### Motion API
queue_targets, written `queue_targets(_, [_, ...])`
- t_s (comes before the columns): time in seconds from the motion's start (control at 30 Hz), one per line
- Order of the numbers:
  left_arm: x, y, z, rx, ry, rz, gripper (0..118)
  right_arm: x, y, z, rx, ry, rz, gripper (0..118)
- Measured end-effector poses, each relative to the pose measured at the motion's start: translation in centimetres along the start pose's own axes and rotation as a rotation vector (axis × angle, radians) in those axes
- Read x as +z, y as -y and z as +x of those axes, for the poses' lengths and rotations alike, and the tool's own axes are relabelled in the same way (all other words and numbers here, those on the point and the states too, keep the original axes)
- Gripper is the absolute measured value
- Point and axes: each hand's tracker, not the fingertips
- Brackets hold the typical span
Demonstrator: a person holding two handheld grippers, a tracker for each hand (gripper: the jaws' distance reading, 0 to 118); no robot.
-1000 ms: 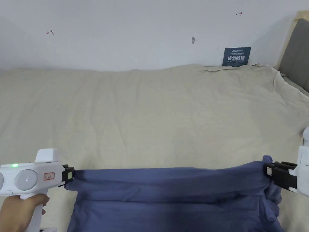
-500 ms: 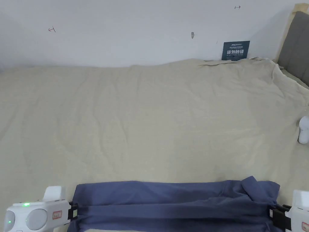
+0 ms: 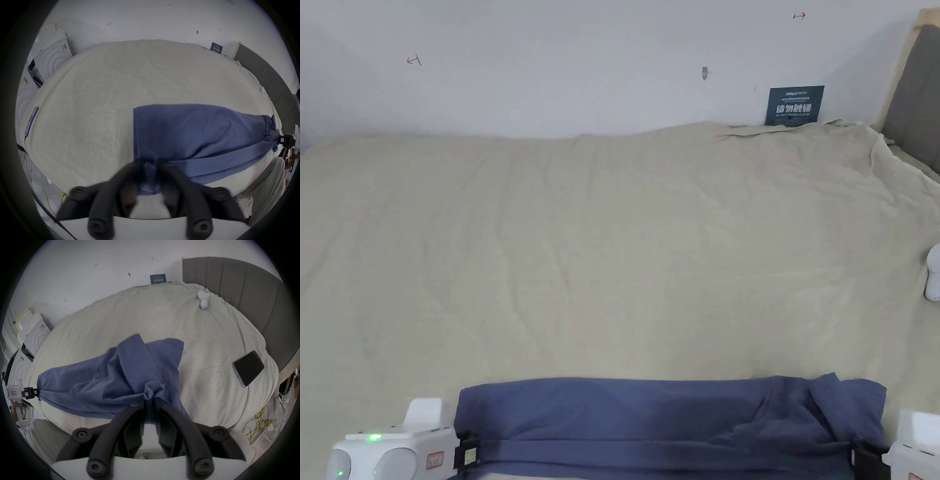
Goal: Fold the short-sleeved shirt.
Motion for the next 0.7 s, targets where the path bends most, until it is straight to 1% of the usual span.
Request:
queue_targets(0.03, [0.4,-0.3,0.0,0.003,-0.002,0.012,54,0.5,-0.3,-0.3,0.016,-0.003,0.034,45])
queue_targets(0.1, [1.0,-0.8,0.2,0.015,-0.009,0.031,104,1.6,-1.0,-1.0,0.045,-0.020,0.094,83])
queue_targets(0.13, [1.6,-1.1,0.3,0.026,-0.013,0.052,113,2.3,-1.5,-1.4,0.060,-0.023,0.121,90])
queue_targets(0.2, [3.1,-1.9,0.5,0.056,0.004,0.124,113,3.8,-2.4,-2.5,0.074,-0.024,0.191,90])
queue_targets(0.23, [5.1,-2.6,1.6,0.070,0.015,0.161,113,4.6,-3.0,-3.0,0.083,-0.030,0.229,90])
queue_targets(0.33, [8.2,-3.9,2.8,0.068,0.039,0.285,113,7.6,-4.5,-5.2,0.094,-0.036,0.349,90])
queue_targets(0.4, [8.5,-4.5,2.8,0.072,0.030,0.373,113,8.9,-5.3,-6.3,0.109,-0.031,0.419,90])
queue_targets(0.47, [9.7,-5.0,3.5,0.076,0.017,0.445,114,10.2,-5.8,-7.6,0.126,-0.014,0.491,90])
queue_targets(0.57, [11.2,-5.5,4.7,0.073,0.014,0.536,112,11.1,-6.3,-8.7,0.139,0.018,0.573,90])
queue_targets(0.63, [11.6,-5.2,5.5,0.061,0.006,0.623,106,11.7,-6.3,-9.3,0.143,0.045,0.632,90])
queue_targets(0.67, [11.8,-5.1,5.9,0.046,0.003,0.651,101,11.9,-6.3,-9.5,0.150,0.057,0.655,90])
queue_targets(0.7, [12.0,-5.0,6.3,0.028,-0.002,0.678,92,12.0,-6.3,-9.8,0.157,0.075,0.676,89])
